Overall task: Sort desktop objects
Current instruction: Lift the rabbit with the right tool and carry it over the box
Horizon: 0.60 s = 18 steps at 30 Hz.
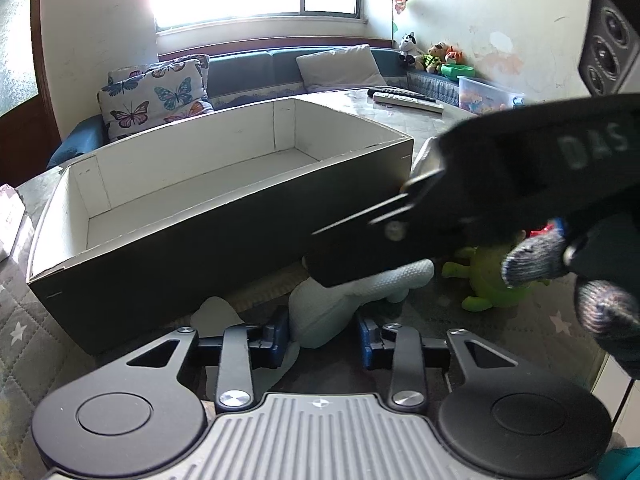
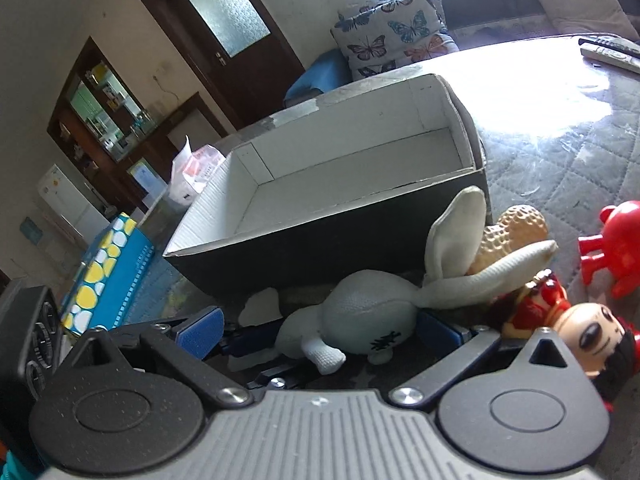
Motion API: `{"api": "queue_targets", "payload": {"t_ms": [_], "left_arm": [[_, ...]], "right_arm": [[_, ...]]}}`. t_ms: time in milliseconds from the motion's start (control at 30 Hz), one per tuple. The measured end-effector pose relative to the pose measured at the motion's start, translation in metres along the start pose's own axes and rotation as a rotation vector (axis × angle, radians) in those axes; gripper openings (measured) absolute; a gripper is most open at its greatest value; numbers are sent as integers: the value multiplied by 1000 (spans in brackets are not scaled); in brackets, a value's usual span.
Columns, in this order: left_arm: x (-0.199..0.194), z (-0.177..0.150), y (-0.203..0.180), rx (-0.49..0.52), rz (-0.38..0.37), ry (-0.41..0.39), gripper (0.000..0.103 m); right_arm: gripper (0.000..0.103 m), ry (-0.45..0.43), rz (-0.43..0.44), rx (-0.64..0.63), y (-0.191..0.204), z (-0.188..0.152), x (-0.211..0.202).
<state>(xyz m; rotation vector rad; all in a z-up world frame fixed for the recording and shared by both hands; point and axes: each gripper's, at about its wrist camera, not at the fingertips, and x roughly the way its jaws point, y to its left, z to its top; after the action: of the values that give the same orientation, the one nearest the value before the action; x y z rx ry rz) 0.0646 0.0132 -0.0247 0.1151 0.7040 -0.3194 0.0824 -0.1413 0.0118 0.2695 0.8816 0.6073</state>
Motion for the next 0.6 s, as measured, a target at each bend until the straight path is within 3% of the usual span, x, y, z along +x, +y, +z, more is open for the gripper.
{"api": "queue_targets", "payload": {"t_ms": [433, 600], "left_arm": [[2, 1, -8, -2, 13, -2, 39], [-2, -2, -8, -12, 14, -3, 29]], "right_arm": [[100, 52, -85, 6, 3, 15, 24], [93, 46, -91, 10, 2, 15, 24]]}}
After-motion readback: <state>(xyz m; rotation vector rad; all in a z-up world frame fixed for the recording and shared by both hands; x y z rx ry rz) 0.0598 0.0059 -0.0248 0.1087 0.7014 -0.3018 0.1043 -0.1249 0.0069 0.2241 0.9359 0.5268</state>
